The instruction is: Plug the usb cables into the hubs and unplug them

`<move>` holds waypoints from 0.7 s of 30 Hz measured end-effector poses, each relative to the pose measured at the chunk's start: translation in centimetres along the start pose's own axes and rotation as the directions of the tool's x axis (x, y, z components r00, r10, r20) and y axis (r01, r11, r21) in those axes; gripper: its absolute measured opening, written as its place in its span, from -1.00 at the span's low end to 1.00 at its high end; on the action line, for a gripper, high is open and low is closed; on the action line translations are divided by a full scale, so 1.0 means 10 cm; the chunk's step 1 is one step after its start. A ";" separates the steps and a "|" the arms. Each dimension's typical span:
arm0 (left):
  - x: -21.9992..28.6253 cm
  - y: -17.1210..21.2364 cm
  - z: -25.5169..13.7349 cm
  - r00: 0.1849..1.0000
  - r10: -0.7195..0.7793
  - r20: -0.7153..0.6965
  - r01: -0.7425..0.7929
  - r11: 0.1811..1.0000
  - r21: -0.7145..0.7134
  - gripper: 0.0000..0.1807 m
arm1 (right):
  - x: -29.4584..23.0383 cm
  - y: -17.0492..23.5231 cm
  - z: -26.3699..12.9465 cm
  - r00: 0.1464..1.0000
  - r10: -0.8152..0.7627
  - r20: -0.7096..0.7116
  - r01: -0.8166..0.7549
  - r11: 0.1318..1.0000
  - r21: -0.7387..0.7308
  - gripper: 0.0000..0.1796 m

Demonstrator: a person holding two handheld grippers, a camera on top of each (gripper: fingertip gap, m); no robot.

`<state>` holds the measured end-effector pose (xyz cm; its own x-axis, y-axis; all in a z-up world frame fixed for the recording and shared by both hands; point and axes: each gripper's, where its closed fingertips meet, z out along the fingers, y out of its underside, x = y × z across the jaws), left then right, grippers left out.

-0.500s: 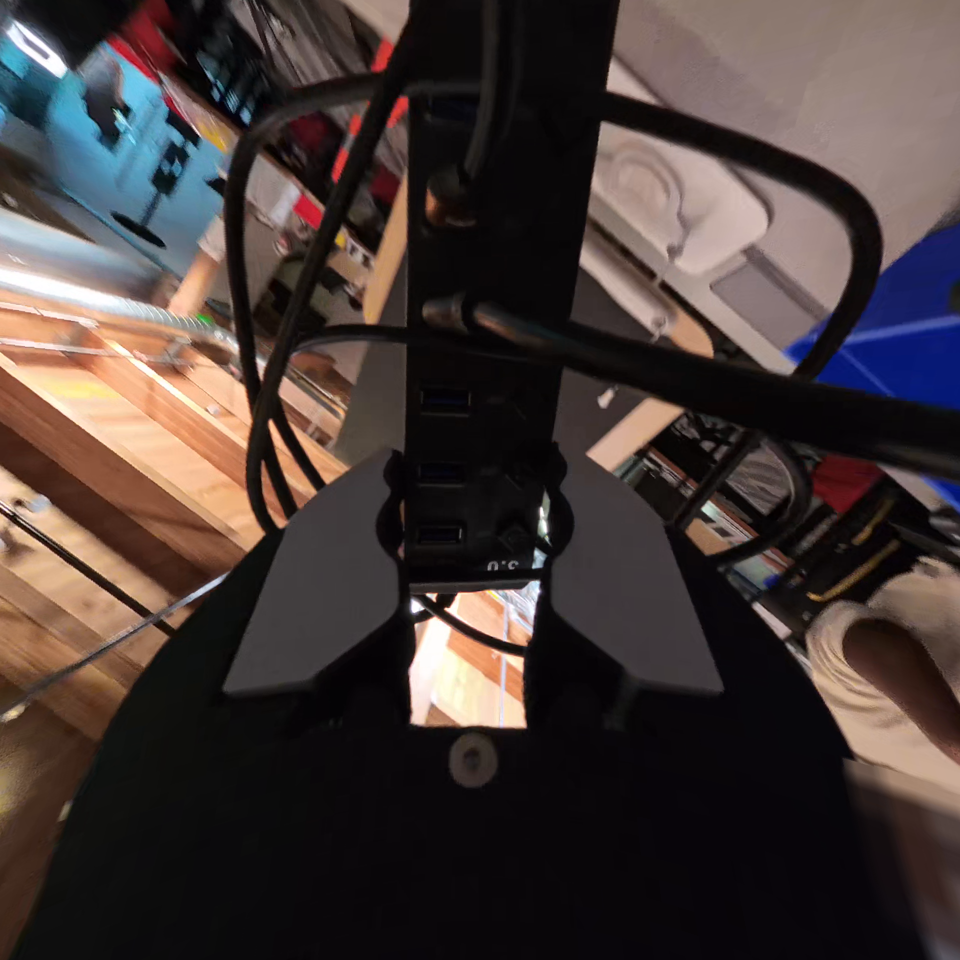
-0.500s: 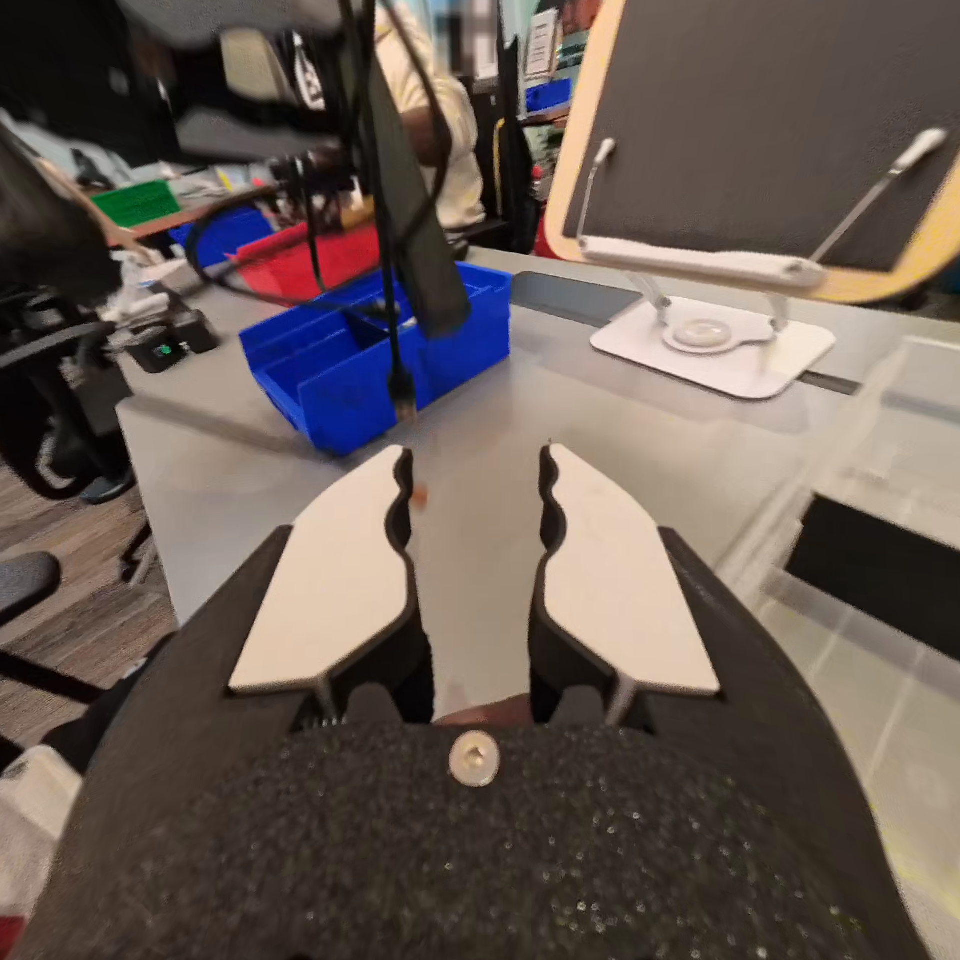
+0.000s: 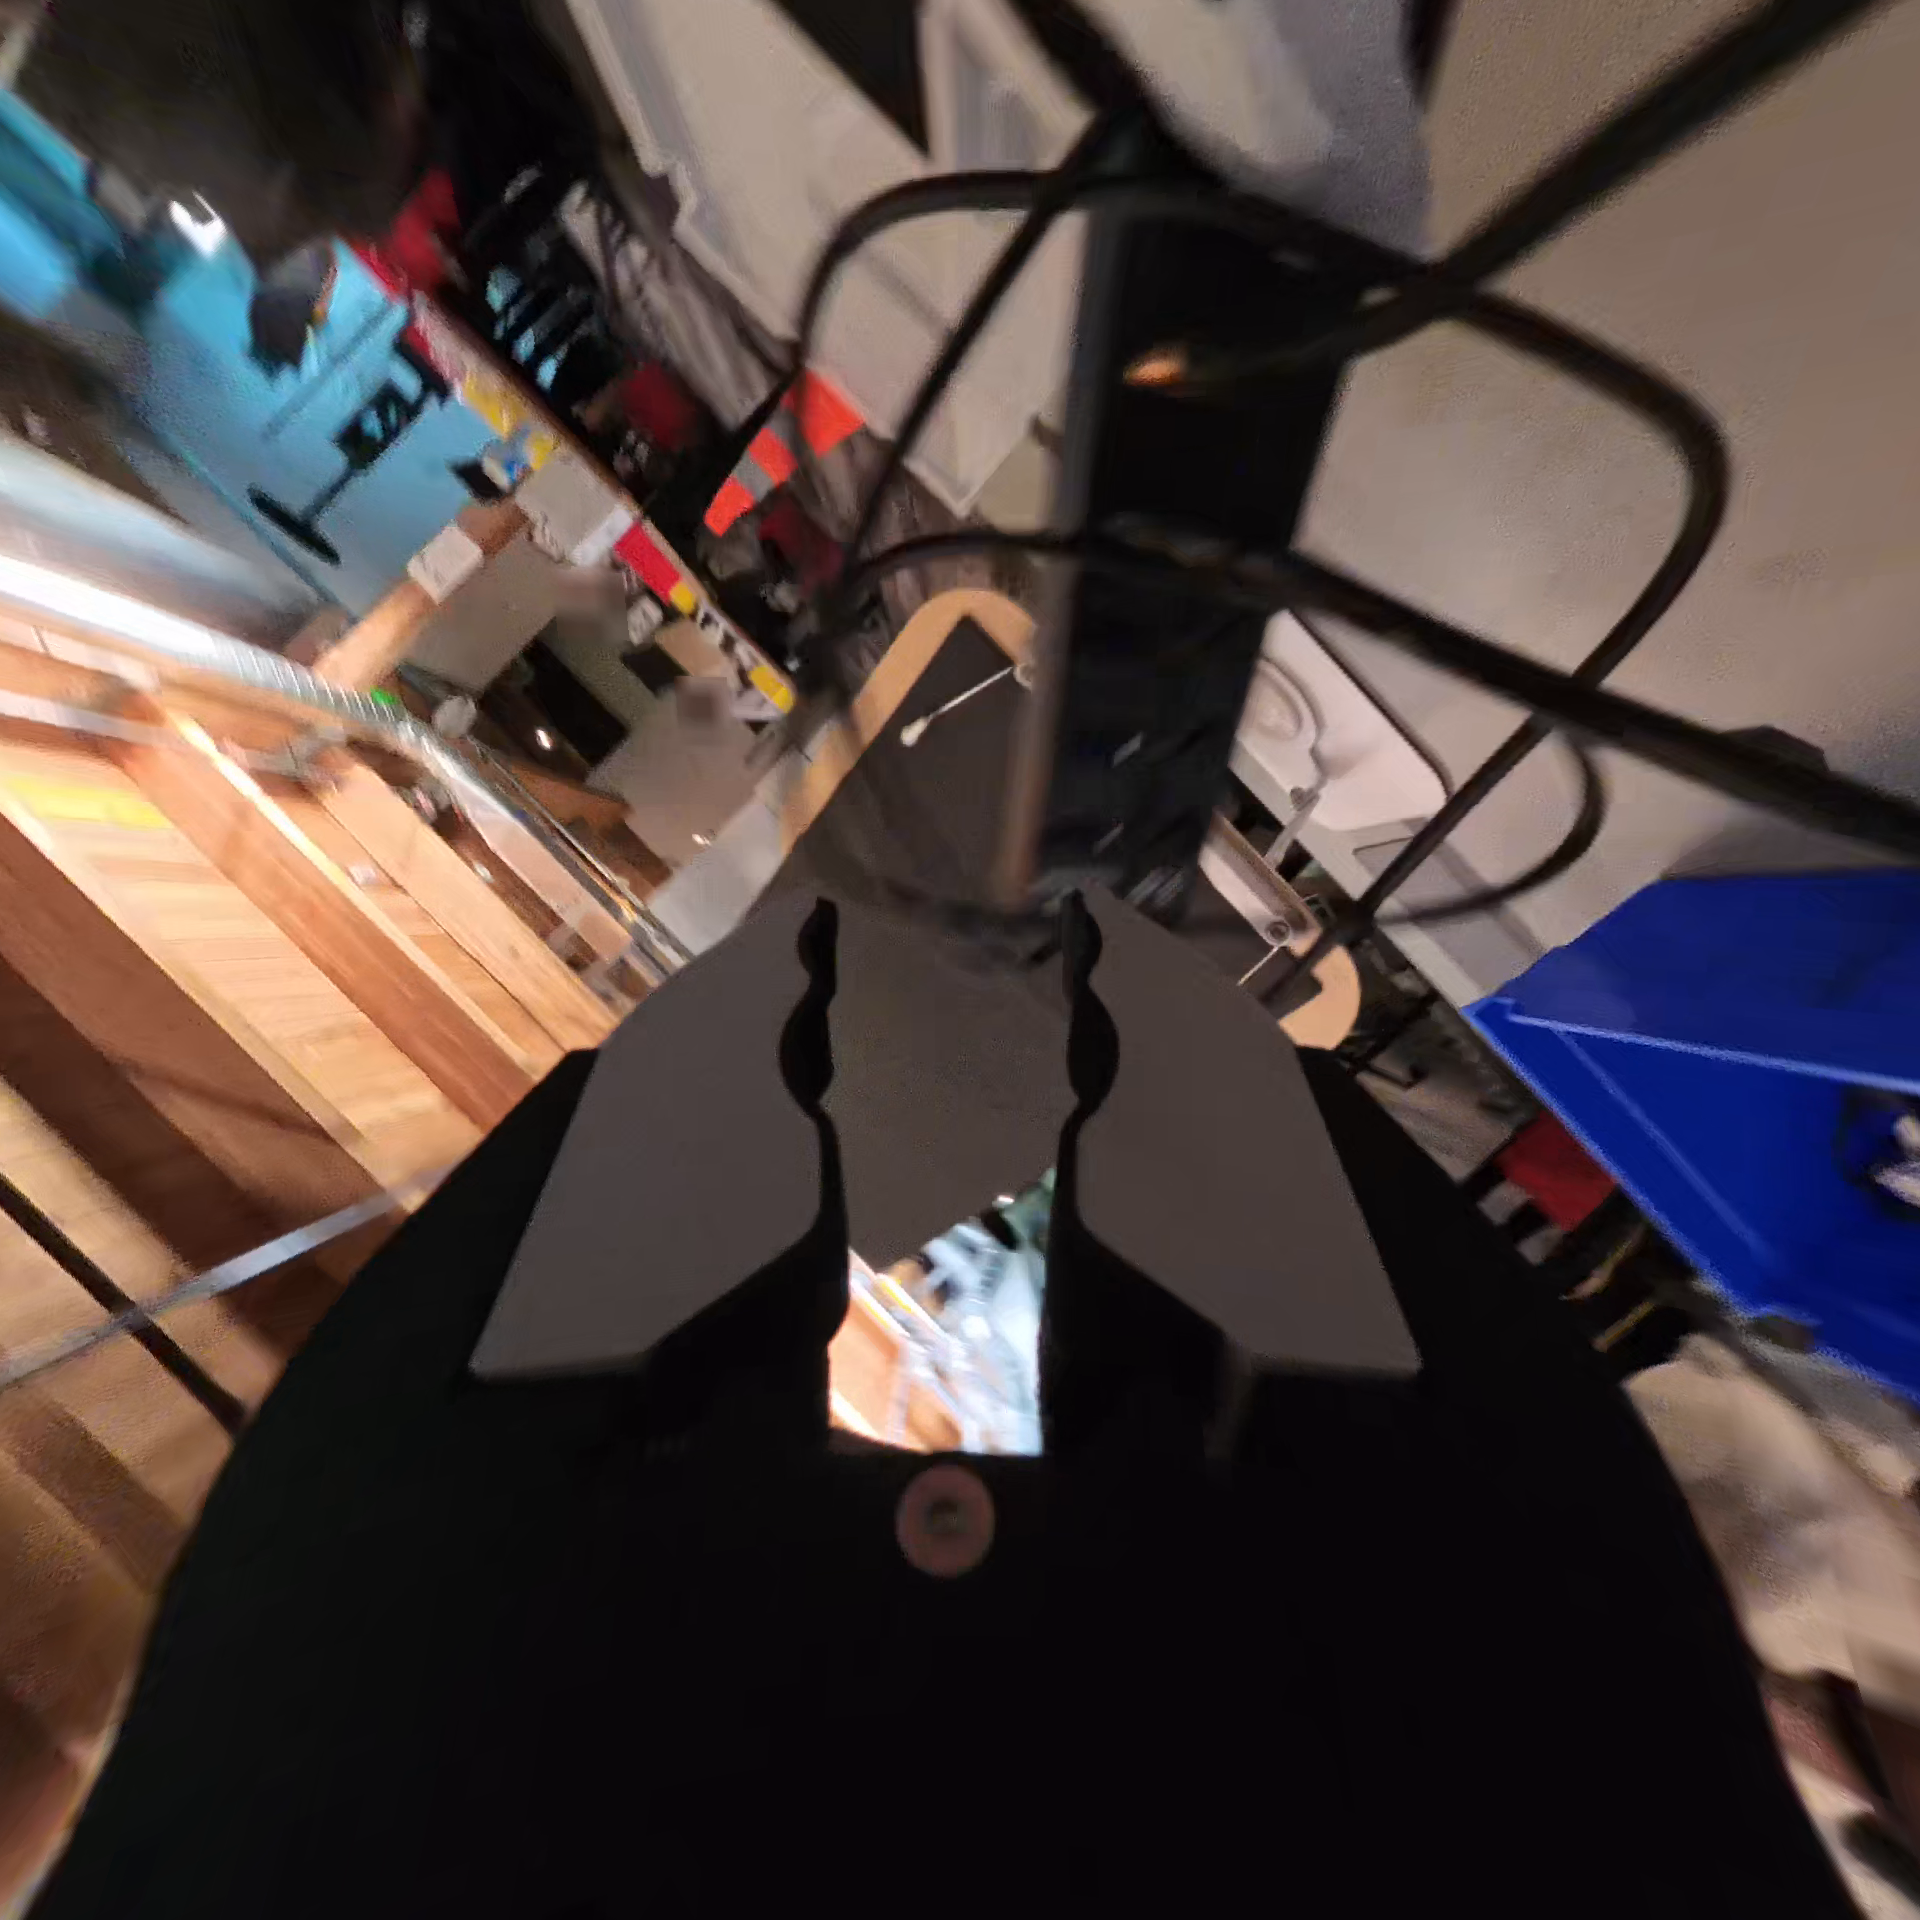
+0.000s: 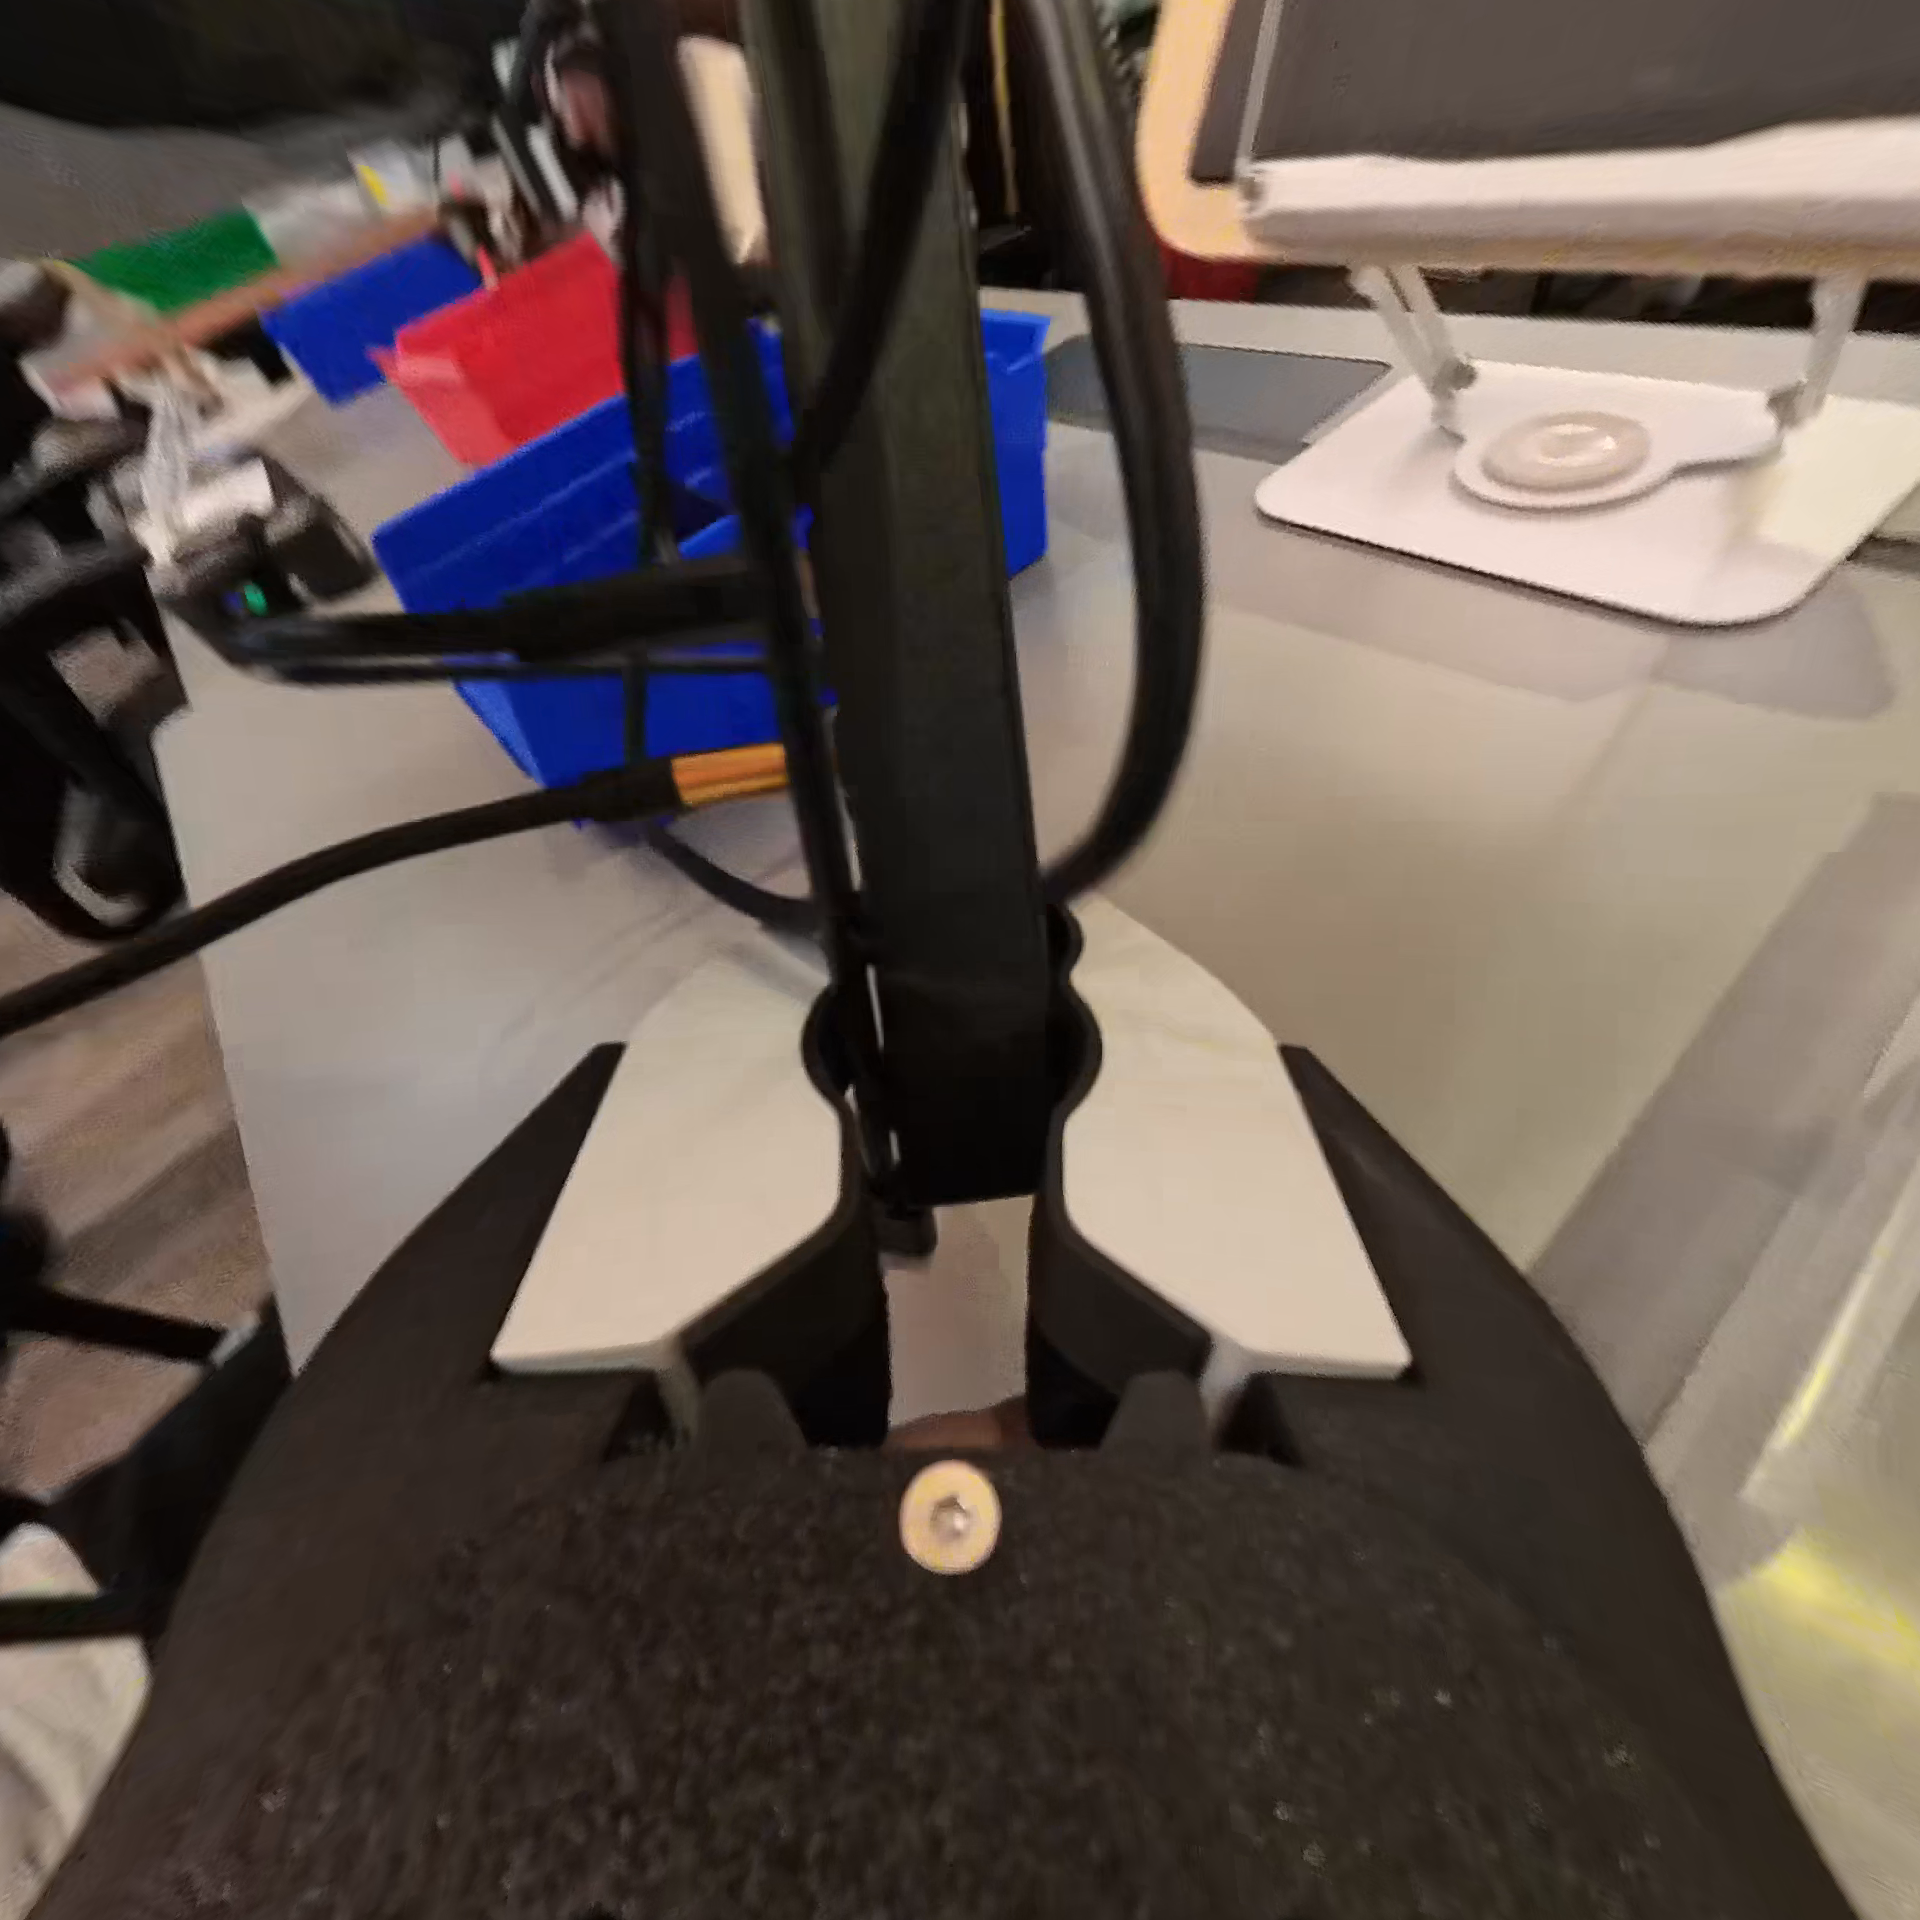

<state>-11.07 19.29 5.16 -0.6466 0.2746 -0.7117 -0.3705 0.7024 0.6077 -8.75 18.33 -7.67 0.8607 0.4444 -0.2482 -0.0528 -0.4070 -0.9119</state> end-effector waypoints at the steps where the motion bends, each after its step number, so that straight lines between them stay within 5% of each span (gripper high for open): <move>1: -0.06 0.07 -0.05 0.997 -0.083 0.003 0.083 0.996 -0.014 -0.54 | 0.06 0.01 -0.02 0.999 0.048 -0.003 -0.047 0.998 0.031 -0.65; 3: -0.10 0.19 -0.15 0.946 -0.325 -0.017 0.324 0.946 -0.022 -0.56 | 0.17 0.05 -0.05 0.996 0.085 -0.023 -0.083 0.995 0.057 -0.64; 5: -0.01 0.22 -0.25 0.800 -0.595 -0.076 0.598 0.801 0.014 -0.63 | 0.20 0.11 -0.05 0.997 0.073 -0.038 -0.070 0.995 0.068 -0.64; 7: 0.23 0.17 -0.28 0.556 -0.812 -0.180 0.828 0.561 0.028 -0.66 | 0.16 0.11 -0.05 0.994 0.111 -0.010 -0.109 0.990 0.094 -0.64; 10: 0.68 0.06 -0.30 0.126 -0.949 -0.290 0.991 0.131 0.003 -0.67 | 0.14 0.05 -0.05 0.986 0.163 0.029 -0.165 0.979 0.118 -0.64; 13: 0.89 -0.04 -0.40 -0.368 -0.821 -0.436 0.908 -0.418 0.020 -0.67 | 0.05 -0.05 -0.08 0.953 0.246 0.174 -0.276 0.945 0.175 -0.64; 15: 0.97 0.00 -0.43 -0.578 -0.602 -0.550 0.720 -0.694 0.003 -0.65 | -0.03 -0.13 -0.12 0.908 0.289 0.303 -0.362 0.906 0.218 -0.64; 18: 1.06 0.13 -0.41 -0.690 -0.265 -0.674 0.420 -0.904 -0.075 -0.57 | -0.17 -0.25 -0.21 0.807 0.325 0.493 -0.494 0.830 0.261 -0.64; 21: 1.16 -0.03 -0.32 -0.685 -0.104 -0.721 0.307 -0.939 -0.156 -0.58 | -0.28 -0.38 -0.31 0.683 0.342 0.645 -0.618 0.741 0.262 -0.64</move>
<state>-20.54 20.15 -2.15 0.0007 -0.7348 0.6783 0.0459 -0.6775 -0.7341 -9.42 16.10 -2.49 0.2433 0.6794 -0.6922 -0.7037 -0.3675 -0.6080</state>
